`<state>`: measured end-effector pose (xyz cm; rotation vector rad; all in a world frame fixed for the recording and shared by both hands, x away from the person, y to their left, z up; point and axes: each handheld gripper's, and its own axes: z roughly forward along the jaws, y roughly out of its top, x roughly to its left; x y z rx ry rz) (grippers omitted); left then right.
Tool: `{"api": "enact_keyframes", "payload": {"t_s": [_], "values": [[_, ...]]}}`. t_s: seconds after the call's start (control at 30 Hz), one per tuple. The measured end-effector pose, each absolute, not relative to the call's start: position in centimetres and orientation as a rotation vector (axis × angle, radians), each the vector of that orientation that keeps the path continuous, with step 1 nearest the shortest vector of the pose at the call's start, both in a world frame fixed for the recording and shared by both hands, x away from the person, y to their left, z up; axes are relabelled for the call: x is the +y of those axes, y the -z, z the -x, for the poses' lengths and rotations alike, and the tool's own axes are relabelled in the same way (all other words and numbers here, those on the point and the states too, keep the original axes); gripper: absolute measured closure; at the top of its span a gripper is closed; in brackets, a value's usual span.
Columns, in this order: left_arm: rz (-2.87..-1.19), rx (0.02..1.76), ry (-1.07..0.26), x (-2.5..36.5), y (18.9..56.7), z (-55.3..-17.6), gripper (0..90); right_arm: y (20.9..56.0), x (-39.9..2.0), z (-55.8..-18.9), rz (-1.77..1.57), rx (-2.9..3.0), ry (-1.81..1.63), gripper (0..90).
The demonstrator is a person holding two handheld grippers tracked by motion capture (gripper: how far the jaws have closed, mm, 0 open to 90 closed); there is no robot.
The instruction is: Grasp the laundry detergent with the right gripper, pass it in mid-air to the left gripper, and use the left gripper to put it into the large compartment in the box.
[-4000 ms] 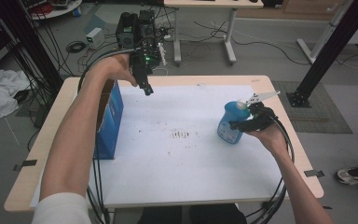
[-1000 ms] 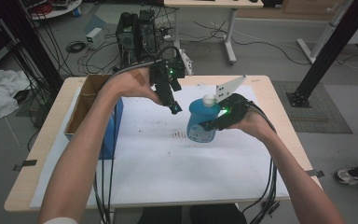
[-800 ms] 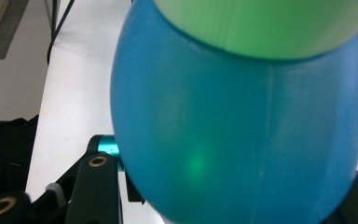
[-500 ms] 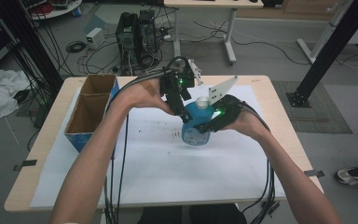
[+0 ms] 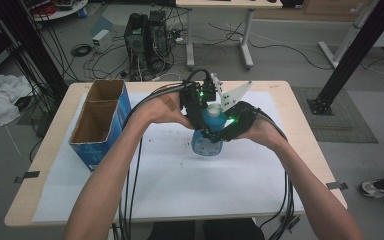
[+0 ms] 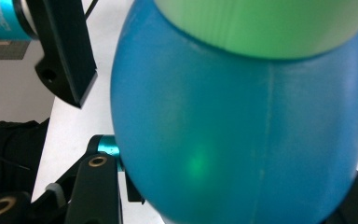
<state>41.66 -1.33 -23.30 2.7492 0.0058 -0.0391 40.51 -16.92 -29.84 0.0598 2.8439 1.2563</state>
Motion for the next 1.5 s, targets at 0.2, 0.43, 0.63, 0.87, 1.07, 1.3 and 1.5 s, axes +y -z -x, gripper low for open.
{"api": "enact_keyframes", "payload": {"t_s": [0.2,0.43,0.63,0.87,1.07,1.3,1.5], "values": [[-2.749,-0.01,0.049,-1.39,23.26,-41.8,18.9,29.93,-16.66,-40.62,-0.045,2.83,-1.265,44.9],[-2.754,-0.004,0.052,-1.42,23.41,-41.88,21.4,30.04,-16.49,-40.79,-0.007,2.821,-1.26,44.8],[-2.75,0.001,0.059,-1.33,23.48,-41.99,23.6,30.1,-16.4,-40.78,-0.016,2.823,-1.26,44.8],[-2.749,0.008,0.06,-1.35,23.54,-41.84,27.4,30.08,-16.5,-40.67,-0.041,2.844,-1.215,44.8],[-2.772,-0.012,0.04,-1.36,23.34,-41.82,27.6,30.14,-16.4,-40.67,-0.041,2.838,-1.244,44.8],[-2.744,0.05,0.047,-1.45,23.54,-41.48,29.6,30.13,-16.42,-40.84,-0.002,2.836,-1.244,44.8],[-2.75,0.056,0.044,-1.39,23.6,-41.55,32.7,30.15,-16.35,-40.35,-0.106,2.878,-1.202,44.8]]}}
